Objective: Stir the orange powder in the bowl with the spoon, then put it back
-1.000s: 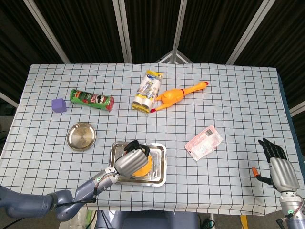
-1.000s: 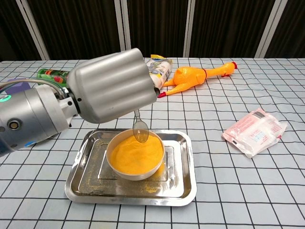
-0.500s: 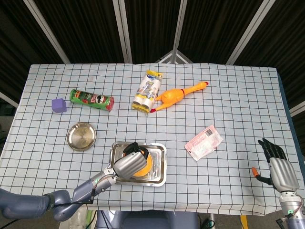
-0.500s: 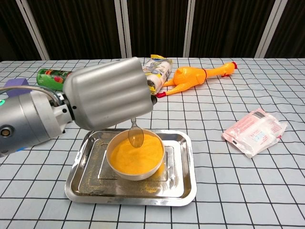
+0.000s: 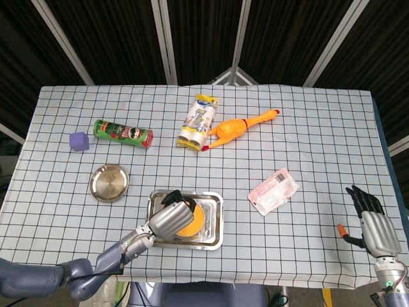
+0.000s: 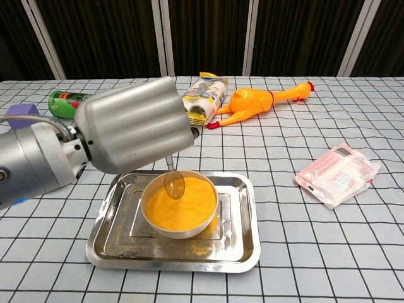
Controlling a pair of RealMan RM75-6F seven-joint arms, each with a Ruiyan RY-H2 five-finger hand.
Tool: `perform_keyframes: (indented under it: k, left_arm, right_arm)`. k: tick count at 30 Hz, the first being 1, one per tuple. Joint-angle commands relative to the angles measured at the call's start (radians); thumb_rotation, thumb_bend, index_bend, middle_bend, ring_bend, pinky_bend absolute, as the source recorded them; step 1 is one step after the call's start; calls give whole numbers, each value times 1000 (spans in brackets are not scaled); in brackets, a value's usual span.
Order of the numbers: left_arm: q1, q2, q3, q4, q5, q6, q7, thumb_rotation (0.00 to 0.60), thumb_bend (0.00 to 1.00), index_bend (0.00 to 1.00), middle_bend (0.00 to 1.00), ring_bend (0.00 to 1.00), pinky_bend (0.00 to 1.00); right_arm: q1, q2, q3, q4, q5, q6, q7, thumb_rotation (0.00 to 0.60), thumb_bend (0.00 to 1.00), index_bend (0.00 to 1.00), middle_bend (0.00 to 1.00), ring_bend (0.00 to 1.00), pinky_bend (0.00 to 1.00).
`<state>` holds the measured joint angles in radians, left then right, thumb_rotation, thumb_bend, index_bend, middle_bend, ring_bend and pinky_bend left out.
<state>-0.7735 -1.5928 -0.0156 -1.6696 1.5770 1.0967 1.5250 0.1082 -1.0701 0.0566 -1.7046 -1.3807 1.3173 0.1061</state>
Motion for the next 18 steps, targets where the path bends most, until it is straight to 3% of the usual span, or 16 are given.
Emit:
perform_keyframes:
  k: [1,10,18]
  left_arm:
    - [32,-25,-16,7,-29,44,-37,600,820,774,1000,915,878]
    - [157,-49,-131,-136,-251,213,-194,600,793,772,995,915,878]
    - [274,15,-139,-226,-452,298,-313,600,736,763,989,913,883]
  right_arm:
    - [-1,0,0,0,0,0,2,600,405,0,0,0,0]
    - [1,-1,-1,0,1,-4,2,600,405,0,0,0,0]
    - [1,1,-1,-3,1,-6,5,600,404,0,0,0,0]
